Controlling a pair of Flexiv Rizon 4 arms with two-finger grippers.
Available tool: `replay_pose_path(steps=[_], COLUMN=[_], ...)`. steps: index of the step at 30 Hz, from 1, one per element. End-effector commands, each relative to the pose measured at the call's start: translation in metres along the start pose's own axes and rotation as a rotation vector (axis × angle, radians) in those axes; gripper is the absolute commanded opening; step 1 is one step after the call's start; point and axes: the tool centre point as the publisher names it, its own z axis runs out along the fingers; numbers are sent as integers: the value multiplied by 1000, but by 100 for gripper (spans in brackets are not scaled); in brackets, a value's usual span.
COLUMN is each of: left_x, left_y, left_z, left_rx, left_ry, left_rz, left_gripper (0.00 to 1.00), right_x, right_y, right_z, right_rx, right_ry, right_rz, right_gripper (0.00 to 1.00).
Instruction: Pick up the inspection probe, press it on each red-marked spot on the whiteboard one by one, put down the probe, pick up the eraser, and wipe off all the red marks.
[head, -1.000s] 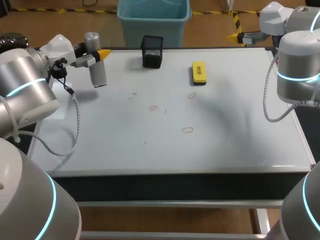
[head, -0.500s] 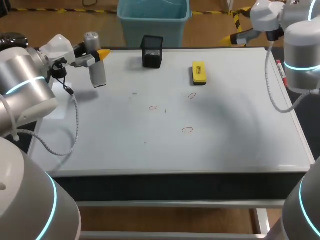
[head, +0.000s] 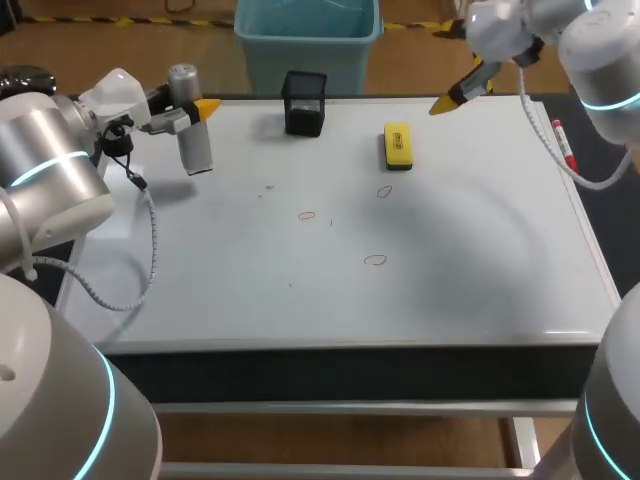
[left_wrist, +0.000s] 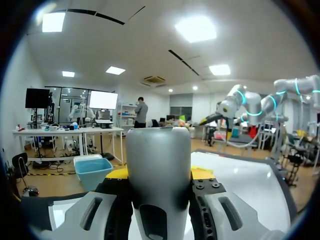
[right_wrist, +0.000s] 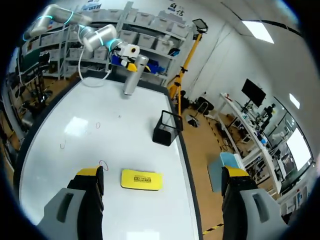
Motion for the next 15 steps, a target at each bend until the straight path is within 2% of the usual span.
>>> replay_pose_path(steps=[1, 11, 15], left_x=[0, 0, 0], left_y=[0, 0, 0], left_z=[1, 1, 1], left_rx=[3, 3, 3], left_ry=[-3, -3, -3], left_rz=[1, 1, 1], left_gripper=[0, 0, 0], right_x=[2, 16, 20], right_y=[5, -3, -4], right_z=[8, 21, 24], right_rx=[270, 438, 473], right_ry=[333, 400, 418], right_rz=[-420, -706, -769], right_gripper=[100, 100, 100])
